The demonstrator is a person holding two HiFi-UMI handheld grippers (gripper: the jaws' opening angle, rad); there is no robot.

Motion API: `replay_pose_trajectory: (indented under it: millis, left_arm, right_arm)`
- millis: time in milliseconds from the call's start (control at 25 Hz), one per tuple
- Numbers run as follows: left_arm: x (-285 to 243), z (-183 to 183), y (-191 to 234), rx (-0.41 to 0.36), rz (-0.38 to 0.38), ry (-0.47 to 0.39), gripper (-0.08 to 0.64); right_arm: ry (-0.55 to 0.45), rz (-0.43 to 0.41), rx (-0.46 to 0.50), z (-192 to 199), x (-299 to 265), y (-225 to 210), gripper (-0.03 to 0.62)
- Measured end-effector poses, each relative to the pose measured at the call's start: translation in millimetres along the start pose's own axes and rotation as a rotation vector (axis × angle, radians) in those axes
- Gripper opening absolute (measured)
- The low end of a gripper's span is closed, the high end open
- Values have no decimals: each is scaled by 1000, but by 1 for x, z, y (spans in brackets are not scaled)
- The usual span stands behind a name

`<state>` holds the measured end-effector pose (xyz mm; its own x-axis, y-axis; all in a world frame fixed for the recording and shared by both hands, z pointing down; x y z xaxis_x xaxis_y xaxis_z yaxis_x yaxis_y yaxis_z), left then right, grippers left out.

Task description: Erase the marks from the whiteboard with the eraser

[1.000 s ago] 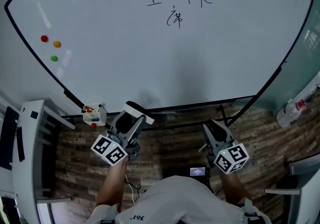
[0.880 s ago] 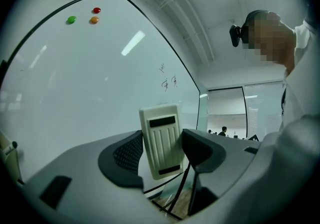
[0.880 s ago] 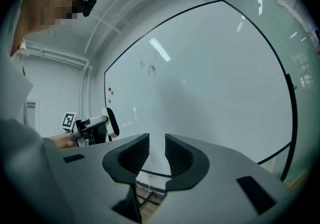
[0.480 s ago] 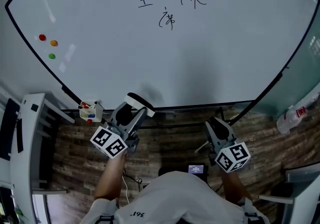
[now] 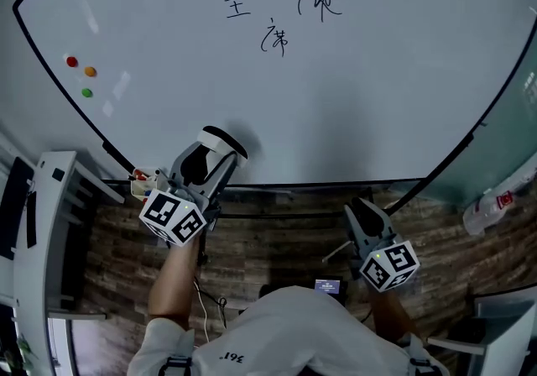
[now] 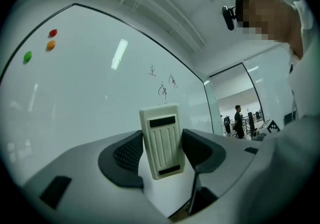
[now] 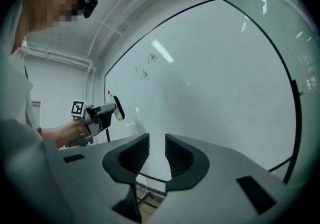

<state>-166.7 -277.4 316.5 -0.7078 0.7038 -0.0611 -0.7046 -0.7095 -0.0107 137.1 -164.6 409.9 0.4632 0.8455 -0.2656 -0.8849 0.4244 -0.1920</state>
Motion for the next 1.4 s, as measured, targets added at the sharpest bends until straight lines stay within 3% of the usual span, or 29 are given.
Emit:
replay_pose_trajectory:
  millis: [360,600,720,1000,1400]
  left_arm:
    - [-16,-107,19,-383,-193,-43,255]
    - [-27,-166,33,-587,-361,-11,255]
    - [-31,-193,38,-648,-423,-4,254]
    - [-46,-244,32,-762,-475,-15,249]
    - [-64,-252,25,-887,-546,-83,247]
  right_arm:
    - [-9,-7,5,-3,5,-4,114]
    - [-6,5,-4,0,12,-7,114]
    - [-5,14,-12,2,15,-9,114]
    - [-6,22,-20,5,18,-14,114]
    - [-2,20,-35,9,18,-18,114]
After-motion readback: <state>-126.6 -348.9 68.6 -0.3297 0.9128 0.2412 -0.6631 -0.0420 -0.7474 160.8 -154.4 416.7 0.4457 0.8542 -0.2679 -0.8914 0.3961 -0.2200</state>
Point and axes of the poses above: the fingertips, and each gripper's own axes: x backward along the fingers, y to its left, z out of its underside, the point moved 4 cm from there along x, backward along the fingers, and after that the axes turned 14 degrees about y, right-handed, at the moved point
